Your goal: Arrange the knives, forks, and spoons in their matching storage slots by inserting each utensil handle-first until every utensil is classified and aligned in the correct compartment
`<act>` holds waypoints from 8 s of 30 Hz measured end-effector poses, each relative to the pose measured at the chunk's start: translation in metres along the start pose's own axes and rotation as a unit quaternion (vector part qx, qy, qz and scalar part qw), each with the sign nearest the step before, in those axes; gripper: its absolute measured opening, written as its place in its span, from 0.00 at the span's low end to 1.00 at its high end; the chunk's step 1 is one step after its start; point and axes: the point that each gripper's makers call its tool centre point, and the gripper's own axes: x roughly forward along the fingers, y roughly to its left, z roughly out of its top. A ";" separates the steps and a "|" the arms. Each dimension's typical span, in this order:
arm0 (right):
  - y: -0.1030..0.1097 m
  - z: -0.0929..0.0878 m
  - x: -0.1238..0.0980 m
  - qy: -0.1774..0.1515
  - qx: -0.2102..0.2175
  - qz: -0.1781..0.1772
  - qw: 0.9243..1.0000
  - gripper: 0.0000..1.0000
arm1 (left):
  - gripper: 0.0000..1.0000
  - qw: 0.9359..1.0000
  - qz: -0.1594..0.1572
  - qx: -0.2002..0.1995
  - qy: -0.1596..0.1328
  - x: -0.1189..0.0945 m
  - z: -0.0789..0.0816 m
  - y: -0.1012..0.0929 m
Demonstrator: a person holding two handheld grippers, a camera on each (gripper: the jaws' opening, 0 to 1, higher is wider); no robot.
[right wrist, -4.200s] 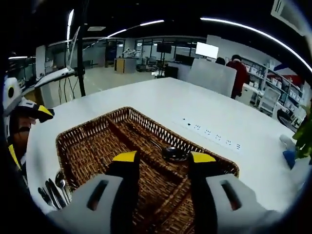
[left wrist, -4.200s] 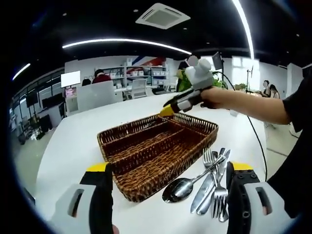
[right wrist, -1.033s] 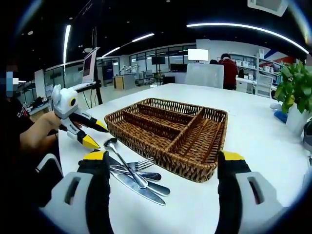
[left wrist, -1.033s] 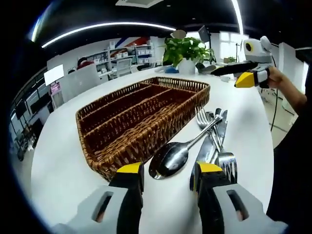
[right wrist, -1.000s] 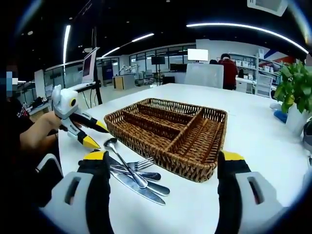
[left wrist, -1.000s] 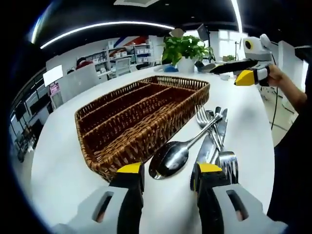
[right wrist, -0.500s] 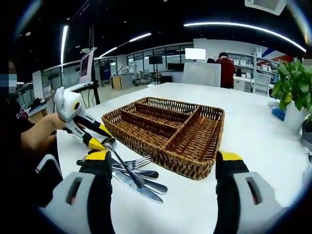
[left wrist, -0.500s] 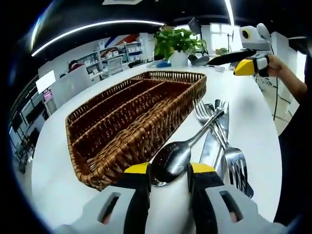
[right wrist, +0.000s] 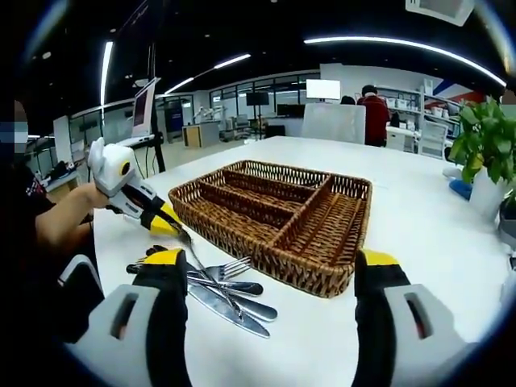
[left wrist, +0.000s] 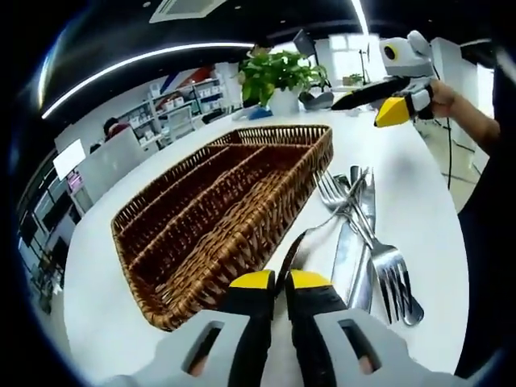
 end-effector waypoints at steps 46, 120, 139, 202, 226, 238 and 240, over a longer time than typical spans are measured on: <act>-0.003 0.018 -0.007 -0.015 -0.006 -0.006 1.000 0.95 | 0.00 0.993 -0.014 -0.077 -0.085 -0.041 0.065 0.027; -0.003 0.004 0.001 0.025 -0.006 -0.001 1.000 1.00 | 0.02 0.974 0.026 -0.220 0.054 0.069 0.055 0.202; -0.008 -0.002 -0.001 0.027 0.001 -0.005 1.000 0.99 | 0.14 0.968 0.079 -0.202 0.126 0.068 0.025 0.217; -0.018 0.024 -0.005 -0.002 -0.006 -0.002 1.000 1.00 | 0.88 0.982 0.106 -0.128 -0.090 -0.061 0.083 0.064; -0.011 0.020 -0.010 0.004 -0.009 0.001 1.000 1.00 | 0.99 0.970 0.139 -0.158 -0.118 -0.088 0.065 0.030; -0.007 0.021 -0.007 0.007 -0.008 0.005 1.000 1.00 | 0.99 0.968 0.141 -0.183 -0.098 -0.080 0.049 0.035; -0.008 0.020 -0.006 0.009 -0.008 0.003 1.000 1.00 | 0.99 0.968 0.141 -0.183 -0.095 -0.079 0.049 0.035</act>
